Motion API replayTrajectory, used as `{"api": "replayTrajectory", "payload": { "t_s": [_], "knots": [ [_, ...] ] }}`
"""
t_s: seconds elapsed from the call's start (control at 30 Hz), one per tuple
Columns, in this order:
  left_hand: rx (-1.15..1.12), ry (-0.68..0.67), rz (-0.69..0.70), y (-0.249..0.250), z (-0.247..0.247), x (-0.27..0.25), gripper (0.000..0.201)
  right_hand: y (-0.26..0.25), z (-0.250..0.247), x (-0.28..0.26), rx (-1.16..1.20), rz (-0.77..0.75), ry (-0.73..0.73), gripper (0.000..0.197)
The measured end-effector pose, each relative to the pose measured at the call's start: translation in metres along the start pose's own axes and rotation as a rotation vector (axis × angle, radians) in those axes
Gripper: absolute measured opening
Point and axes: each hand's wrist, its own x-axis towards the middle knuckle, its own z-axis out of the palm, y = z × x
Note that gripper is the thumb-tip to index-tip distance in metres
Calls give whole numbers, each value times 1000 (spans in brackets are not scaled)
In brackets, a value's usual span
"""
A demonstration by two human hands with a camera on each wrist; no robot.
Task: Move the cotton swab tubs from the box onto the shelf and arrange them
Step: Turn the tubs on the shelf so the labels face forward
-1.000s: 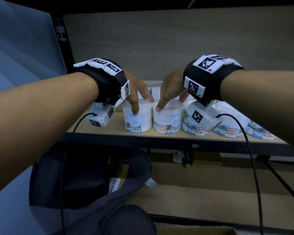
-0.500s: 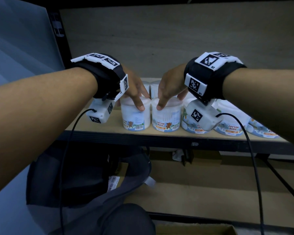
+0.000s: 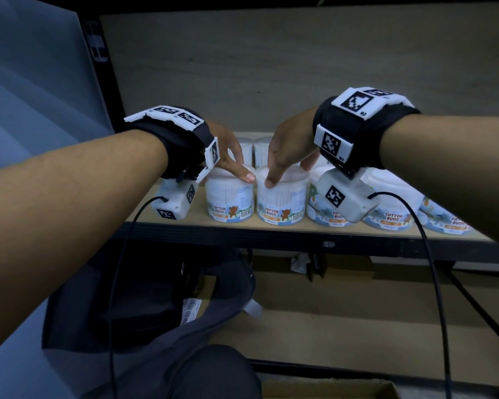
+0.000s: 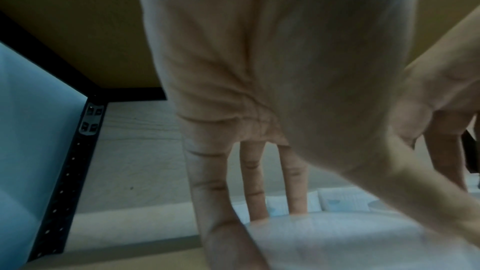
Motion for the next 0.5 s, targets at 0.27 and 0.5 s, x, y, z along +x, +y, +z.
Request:
{"api": "replayTrajectory", "payload": {
  "t_s": [0.27,0.5],
  "knots": [
    [-82,38,26,-10,-1,4,51,1,0,-4,9,3,-8,64],
    [-183,8,18,-11,0,2,54,0,1,-5,28,9,8,64]
  ]
}}
